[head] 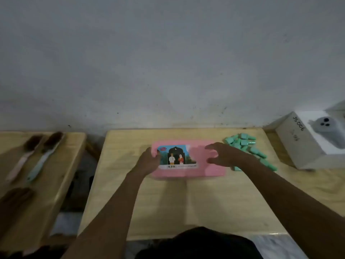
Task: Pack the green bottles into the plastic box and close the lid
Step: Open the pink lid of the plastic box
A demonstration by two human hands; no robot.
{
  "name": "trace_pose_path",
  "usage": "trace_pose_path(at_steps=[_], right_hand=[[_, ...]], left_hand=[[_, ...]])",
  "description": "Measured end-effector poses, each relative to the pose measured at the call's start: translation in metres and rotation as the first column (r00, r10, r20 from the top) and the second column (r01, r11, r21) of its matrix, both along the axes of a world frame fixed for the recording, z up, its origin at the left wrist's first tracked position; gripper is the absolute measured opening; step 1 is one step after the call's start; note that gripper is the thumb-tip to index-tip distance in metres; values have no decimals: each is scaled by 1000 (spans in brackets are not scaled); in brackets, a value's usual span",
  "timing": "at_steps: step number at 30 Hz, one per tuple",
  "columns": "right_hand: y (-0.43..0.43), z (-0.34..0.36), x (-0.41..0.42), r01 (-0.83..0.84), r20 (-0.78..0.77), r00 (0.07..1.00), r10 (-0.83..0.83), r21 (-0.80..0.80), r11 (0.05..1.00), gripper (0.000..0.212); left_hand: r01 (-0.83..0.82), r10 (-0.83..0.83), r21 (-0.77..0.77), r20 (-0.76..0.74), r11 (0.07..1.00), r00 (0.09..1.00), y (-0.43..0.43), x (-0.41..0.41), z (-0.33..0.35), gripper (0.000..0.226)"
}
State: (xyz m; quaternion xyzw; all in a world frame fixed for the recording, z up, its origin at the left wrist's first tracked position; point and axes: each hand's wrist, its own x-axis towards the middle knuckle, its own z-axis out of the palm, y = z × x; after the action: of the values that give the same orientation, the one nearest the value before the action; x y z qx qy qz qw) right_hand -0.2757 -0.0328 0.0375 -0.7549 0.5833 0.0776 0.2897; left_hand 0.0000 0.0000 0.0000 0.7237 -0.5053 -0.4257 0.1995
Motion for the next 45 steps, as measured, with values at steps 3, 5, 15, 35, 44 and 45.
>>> trace_pose_path(at_steps=[3, 5, 15, 35, 44, 45], right_hand=[[13, -9, -3, -132, -148, 980, 134, 27, 991, 84], [19, -17, -6, -184, -220, 959, 178, -7, 983, 91], [26, -39, -4, -362, -442, 853, 276, -120, 925, 95], [-2, -5, -5, -400, -411, 811, 417, 131, 907, 93], [-5, 0, -7, -381, -404, 817, 412, 159, 911, 91], [-3, -2, -7, -379, -407, 817, 409, 155, 912, 91]], left_hand=[[-127, 128, 18, -75, 992, 989, 17, 1, -23, 24], [-191, 190, 3, -119, 982, 975, 27, 5, -37, 30], [-400, 423, 150, -448, 904, 787, 30, 14, -52, 29], [-556, 505, 109, -585, 824, 634, 54, -12, -61, 24], [-420, 315, -85, -532, 904, 786, 77, -46, -88, 89], [-429, 324, -81, -534, 900, 781, 76, -48, -88, 91]])
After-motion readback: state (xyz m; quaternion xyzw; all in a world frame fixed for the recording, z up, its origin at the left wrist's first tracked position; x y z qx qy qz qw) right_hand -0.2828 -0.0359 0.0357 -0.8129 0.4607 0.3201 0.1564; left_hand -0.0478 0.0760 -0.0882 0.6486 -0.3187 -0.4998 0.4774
